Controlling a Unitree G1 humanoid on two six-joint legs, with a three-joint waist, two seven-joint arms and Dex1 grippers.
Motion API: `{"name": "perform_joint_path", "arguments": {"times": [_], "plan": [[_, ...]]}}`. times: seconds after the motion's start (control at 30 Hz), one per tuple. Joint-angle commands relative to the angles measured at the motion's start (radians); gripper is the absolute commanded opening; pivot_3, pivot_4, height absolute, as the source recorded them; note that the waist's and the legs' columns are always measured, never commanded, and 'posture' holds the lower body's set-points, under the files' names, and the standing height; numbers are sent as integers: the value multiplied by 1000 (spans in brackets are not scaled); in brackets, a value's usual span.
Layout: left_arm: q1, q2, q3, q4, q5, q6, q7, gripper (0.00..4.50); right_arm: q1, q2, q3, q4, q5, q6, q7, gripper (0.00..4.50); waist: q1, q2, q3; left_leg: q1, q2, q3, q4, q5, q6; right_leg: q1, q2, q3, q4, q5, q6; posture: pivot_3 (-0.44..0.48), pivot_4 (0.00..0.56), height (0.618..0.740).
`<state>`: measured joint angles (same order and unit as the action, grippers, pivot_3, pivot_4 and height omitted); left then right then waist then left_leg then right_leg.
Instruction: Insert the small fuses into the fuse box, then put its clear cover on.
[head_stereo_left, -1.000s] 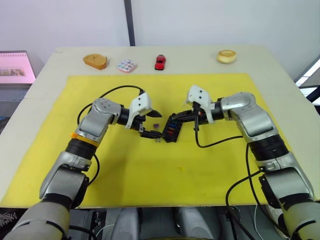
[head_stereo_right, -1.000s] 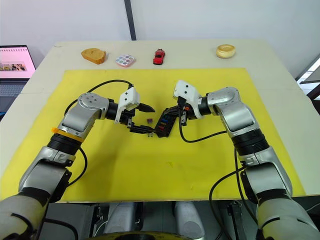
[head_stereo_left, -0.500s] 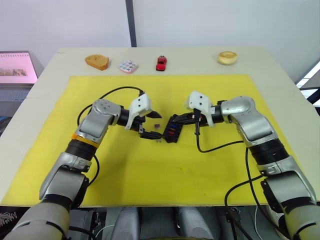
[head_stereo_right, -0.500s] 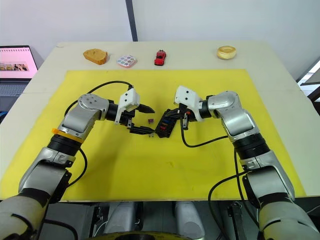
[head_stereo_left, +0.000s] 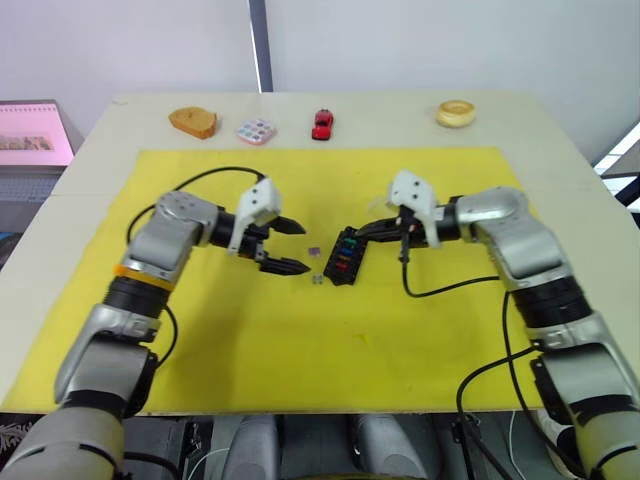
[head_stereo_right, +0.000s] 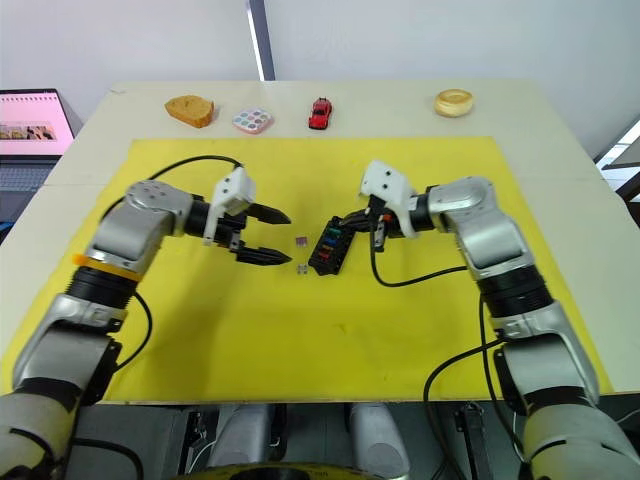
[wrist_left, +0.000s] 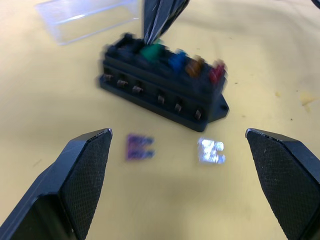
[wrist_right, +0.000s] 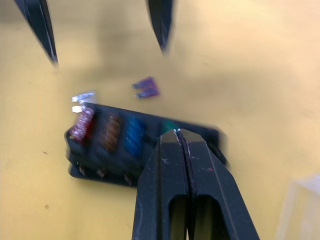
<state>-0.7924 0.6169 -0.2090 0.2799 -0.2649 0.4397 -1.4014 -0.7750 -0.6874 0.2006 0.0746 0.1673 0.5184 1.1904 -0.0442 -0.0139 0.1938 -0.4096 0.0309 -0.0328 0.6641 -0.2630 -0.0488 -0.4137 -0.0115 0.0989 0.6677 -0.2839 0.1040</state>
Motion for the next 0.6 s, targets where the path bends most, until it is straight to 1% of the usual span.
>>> {"name": "perform_joint_path", "arguments": {"times": [0.03, 0.07, 0.2, 0.23, 0.27, 0.33, 0.37, 0.4, 0.5, 0.6], "plan": [[30, 97, 80, -78, -60, 67, -37, 4500, 26, -116, -93, -133, 45, 38, 35, 26, 0, 0, 0, 0, 0, 0, -1, 0, 0, 0, 0, 0, -1, 0, 0, 0, 150, 740], [49, 139, 98, -96, -63, 82, -42, 4500, 54, -171, -119, -168, 57, 47, 57, 26, 0, 0, 0, 0, 0, 0, -2, 0, 0, -1, 0, 0, -1, 0, 0, 0, 150, 740], [114, 263, 147, -145, -76, 122, -50, 4500, 160, -336, -212, -249, 94, 53, 116, 26, 1, 0, 0, 0, 0, 0, -2, 0, 0, 0, 0, 0, -1, 0, 0, 0, 150, 740], [128, 290, 157, -152, -79, 126, -54, 4500, 186, -372, -236, -260, 100, 49, 125, 535, 0, 0, 0, 0, 0, 1, -1, 0, 0, 0, 0, 0, -1, 0, 0, 0, 150, 740], [137, 306, 163, -158, -82, 128, -57, 4500, 202, -394, -250, -266, 106, 46, 128, 867, 0, 0, 0, 1, 0, 1, -1, 0, 0, 1, 0, 0, -1, 0, 0, 0, 150, 740], [175, 360, 181, -182, -72, 117, -56, 4500, 266, -458, -308, -285, 121, 49, 147, 1790, 0, 0, 0, 1, 0, 2, -1, 0, 0, 1, 0, 0, -1, 0, 0, 0, 150, 740], [199, 390, 200, -190, -76, 121, -60, 4500, 309, -491, -348, -290, 126, 50, 156, 2284, 0, 0, 0, 1, 1, 2, -1, 0, 0, 1, 0, 0, -1, 0, 0, 0, 150, 740], [220, 415, 216, -192, -81, 124, -63, 4500, 352, -519, -383, -290, 123, 45, 160, 2882, 0, 0, 0, 1, 1, 2, -1, 0, 0, 1, 0, 0, -1, 0, 0, 0, 150, 740], [258, 451, 237, -189, -90, 115, -67, 4500, 426, -553, -440, -294, 128, 41, 147, 4433, -1, 0, 0, 1, 1, 3, -1, 0, 0, 0, 0, 0, -1, -1, 0, 0, 150, 740], [273, 455, 235, -191, -98, 115, -69, 4500, 450, -559, -459, -307, 143, 46, 130, 4483, 0, 0, 0, 2, 1, 3, -1, 0, 0, 0, 0, 1, -1, -1, 0, 0, 150, 740]]}}
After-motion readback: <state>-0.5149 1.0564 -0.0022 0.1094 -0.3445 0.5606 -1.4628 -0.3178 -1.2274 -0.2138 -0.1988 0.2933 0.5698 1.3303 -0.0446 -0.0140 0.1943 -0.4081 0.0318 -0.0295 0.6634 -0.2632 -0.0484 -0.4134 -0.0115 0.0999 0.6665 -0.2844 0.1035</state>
